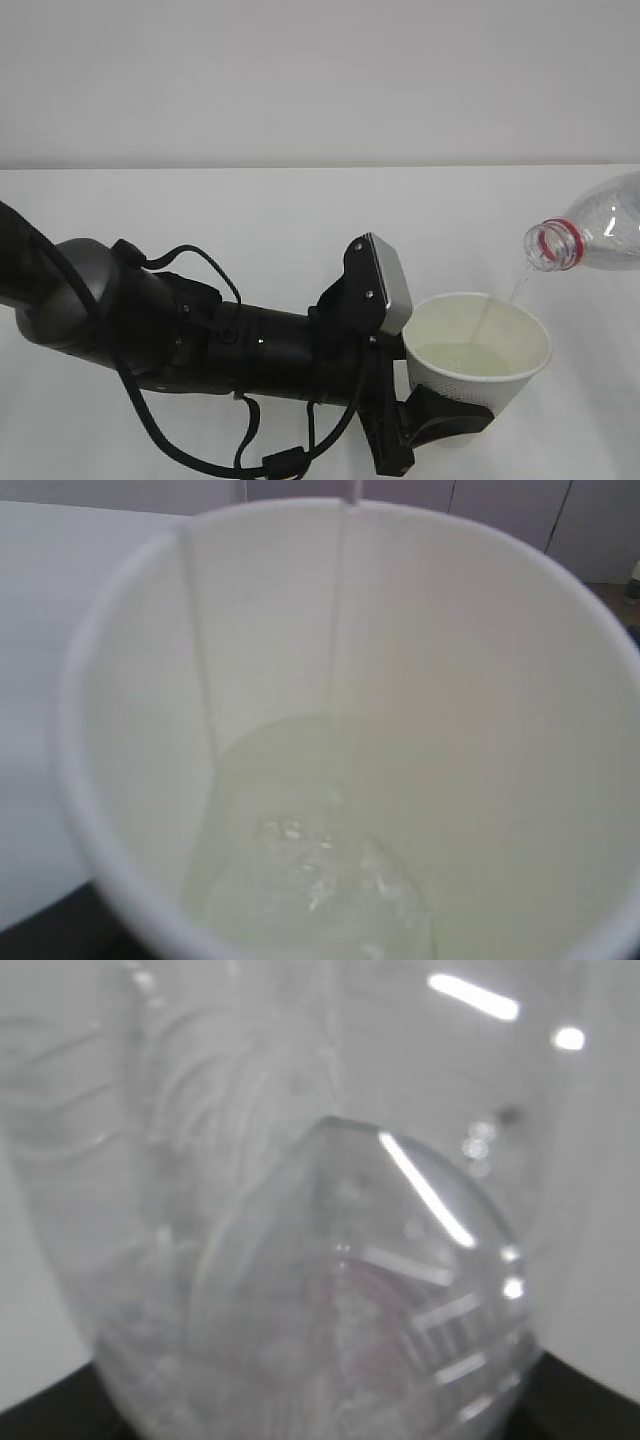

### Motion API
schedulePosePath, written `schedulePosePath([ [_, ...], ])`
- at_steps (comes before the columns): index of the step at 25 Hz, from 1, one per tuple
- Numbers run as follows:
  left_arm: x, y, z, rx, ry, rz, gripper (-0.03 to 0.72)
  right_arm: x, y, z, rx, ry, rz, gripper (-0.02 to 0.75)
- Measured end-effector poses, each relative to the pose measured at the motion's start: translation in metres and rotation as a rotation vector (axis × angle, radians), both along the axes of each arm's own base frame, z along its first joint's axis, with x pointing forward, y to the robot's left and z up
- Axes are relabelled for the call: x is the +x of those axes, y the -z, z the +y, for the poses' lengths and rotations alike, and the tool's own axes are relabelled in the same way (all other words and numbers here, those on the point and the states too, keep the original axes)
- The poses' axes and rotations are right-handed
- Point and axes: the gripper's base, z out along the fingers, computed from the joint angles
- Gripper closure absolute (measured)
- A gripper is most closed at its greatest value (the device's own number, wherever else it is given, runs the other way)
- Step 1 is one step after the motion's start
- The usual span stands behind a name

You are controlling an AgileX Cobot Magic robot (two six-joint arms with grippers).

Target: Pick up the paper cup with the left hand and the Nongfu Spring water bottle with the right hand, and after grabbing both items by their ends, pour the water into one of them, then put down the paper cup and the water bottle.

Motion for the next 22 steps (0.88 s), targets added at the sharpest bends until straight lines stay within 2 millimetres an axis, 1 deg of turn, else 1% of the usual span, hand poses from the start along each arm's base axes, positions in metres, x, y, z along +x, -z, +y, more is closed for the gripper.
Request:
schedulePosePath([
  [22, 0.0000, 0.0000, 0.0000, 0.000, 0.000, 0.000, 0.188, 0.0000, -0.0001, 0.0000, -0.007, -0.001, -0.001, 0.286],
])
